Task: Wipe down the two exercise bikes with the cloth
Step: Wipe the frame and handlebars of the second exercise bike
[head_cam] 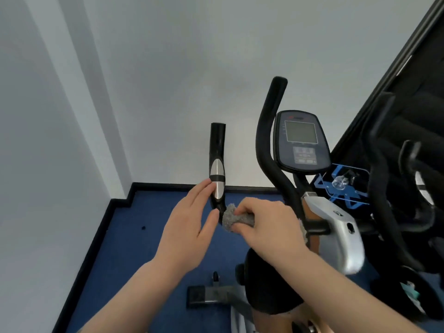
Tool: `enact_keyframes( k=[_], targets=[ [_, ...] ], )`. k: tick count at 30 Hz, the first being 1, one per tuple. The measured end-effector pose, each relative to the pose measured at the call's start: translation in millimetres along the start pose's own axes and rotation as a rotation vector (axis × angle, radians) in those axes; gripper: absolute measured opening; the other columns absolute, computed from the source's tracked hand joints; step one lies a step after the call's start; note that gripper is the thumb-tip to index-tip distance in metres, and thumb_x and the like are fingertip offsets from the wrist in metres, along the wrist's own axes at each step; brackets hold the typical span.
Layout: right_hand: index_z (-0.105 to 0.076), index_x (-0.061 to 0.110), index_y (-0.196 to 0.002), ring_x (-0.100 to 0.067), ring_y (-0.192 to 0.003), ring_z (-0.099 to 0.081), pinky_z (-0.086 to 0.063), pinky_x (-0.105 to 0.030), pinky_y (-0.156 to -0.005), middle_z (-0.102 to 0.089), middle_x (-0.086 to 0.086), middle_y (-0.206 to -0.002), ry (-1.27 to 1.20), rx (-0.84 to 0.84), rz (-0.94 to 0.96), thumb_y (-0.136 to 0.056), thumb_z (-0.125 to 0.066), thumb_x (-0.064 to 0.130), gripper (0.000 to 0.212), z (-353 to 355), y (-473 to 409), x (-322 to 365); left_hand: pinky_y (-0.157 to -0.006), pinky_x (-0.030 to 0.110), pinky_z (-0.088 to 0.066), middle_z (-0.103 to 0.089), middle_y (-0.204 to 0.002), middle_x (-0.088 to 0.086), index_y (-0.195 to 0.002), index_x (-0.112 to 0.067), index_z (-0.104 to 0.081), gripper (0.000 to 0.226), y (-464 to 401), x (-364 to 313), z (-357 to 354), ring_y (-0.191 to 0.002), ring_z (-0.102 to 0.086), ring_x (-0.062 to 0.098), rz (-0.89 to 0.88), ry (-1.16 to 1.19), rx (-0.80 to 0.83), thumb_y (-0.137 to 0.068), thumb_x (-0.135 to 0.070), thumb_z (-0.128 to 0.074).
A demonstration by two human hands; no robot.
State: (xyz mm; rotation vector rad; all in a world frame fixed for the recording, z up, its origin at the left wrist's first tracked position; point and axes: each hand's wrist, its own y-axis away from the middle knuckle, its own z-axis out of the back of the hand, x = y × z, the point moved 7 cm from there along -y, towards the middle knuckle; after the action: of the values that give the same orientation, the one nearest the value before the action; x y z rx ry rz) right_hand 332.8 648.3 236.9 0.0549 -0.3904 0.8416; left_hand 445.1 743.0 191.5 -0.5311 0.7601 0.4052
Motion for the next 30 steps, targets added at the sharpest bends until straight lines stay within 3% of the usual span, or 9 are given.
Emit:
enact_keyframes(
  k=[4,11,14,17,23,25,27,30],
  targets=[
    [-0.05,0.024,-0.101,-0.021,-0.086,-0.063,-0.041,-0.032,-0.071,-0.069,0.005,-0.091,0.057,-0.054,-0.013,-0.088,-0.055,0.046,0.026,-15,-13,35,-0.114,0.028,-0.028,-0.03,-0.149,-0.026,-0.141,-0.036,-0.037,0.052,-12,10,12,-0.137,-0.028,-0.005,-0.08,-0.009,0.072,-0.091,-0.047,-0.032],
    [-0.051,0.027,-0.088,-0.018,-0.083,-0.065,-0.047,-0.032,-0.071,-0.07,0.007,-0.087,-0.005,-0.145,-0.152,-0.083,-0.065,0.039,0.019,-14,5,31,-0.114,0.028,-0.028,-0.028,-0.15,-0.026,-0.141,-0.036,-0.038,0.049,-33,20,23,-0.137,-0.027,-0.004,-0.222,-0.044,0.22,-0.093,-0.045,-0.032],
    [-0.052,0.026,-0.084,-0.016,-0.08,-0.062,-0.049,-0.034,-0.072,-0.067,0.008,-0.082,-0.155,-0.209,-0.279,-0.08,-0.066,0.042,0.022,-14,-25,28,-0.113,0.029,-0.029,-0.03,-0.149,-0.025,-0.141,-0.035,-0.039,0.049,-48,20,25,-0.138,-0.028,-0.003,-0.247,-0.011,0.235,-0.093,-0.044,-0.033],
    [-0.062,0.024,-0.086,-0.006,-0.075,-0.061,-0.046,-0.024,-0.067,-0.065,0.012,-0.077,-0.439,-0.335,-0.367,-0.078,-0.071,0.036,0.017,-9,-52,18,-0.113,0.026,-0.029,-0.033,-0.148,-0.024,-0.141,-0.034,-0.038,0.049,-63,16,27,-0.136,-0.029,-0.005,-0.275,0.04,0.228,-0.093,-0.042,-0.033],
    [-0.064,0.021,-0.081,-0.003,-0.067,-0.065,-0.049,-0.019,-0.063,-0.07,0.007,-0.07,-0.746,-0.516,-0.295,-0.077,-0.075,0.021,0.012,4,-96,23,-0.109,0.022,-0.032,-0.042,-0.141,-0.023,-0.139,-0.03,-0.041,0.045,-94,12,35,-0.132,-0.036,-0.003,-0.194,0.271,0.129,-0.094,-0.033,-0.04],
    [-0.063,0.019,-0.084,-0.004,-0.072,-0.067,-0.053,-0.023,-0.069,-0.071,0.006,-0.074,-0.822,-0.586,-0.232,-0.078,-0.075,0.016,0.014,14,-109,26,-0.111,0.02,-0.029,-0.039,-0.142,-0.024,-0.142,-0.031,-0.036,0.047,-91,10,33,-0.134,-0.033,-0.006,-0.17,0.322,0.126,-0.095,-0.032,-0.041],
    [-0.064,0.018,-0.089,-0.005,-0.08,-0.068,-0.055,-0.025,-0.075,-0.072,0.006,-0.081,-0.833,-0.579,-0.18,-0.079,-0.074,0.014,0.015,17,-112,28,-0.114,0.02,-0.025,-0.031,-0.147,-0.027,-0.144,-0.035,-0.029,0.049,-83,10,25,-0.137,-0.024,-0.01,-0.138,0.348,0.146,-0.097,-0.035,-0.04],
    [-0.063,0.018,-0.088,-0.003,-0.077,-0.068,-0.054,-0.02,-0.071,-0.072,0.006,-0.078,-0.725,-0.456,-0.195,-0.079,-0.075,0.016,0.014,6,-101,20,-0.114,0.016,-0.018,-0.019,-0.15,-0.033,-0.145,-0.04,-0.019,0.055,-69,12,16,-0.138,-0.015,-0.013,-0.143,0.344,0.167,-0.096,-0.035,-0.043]
  ],
)
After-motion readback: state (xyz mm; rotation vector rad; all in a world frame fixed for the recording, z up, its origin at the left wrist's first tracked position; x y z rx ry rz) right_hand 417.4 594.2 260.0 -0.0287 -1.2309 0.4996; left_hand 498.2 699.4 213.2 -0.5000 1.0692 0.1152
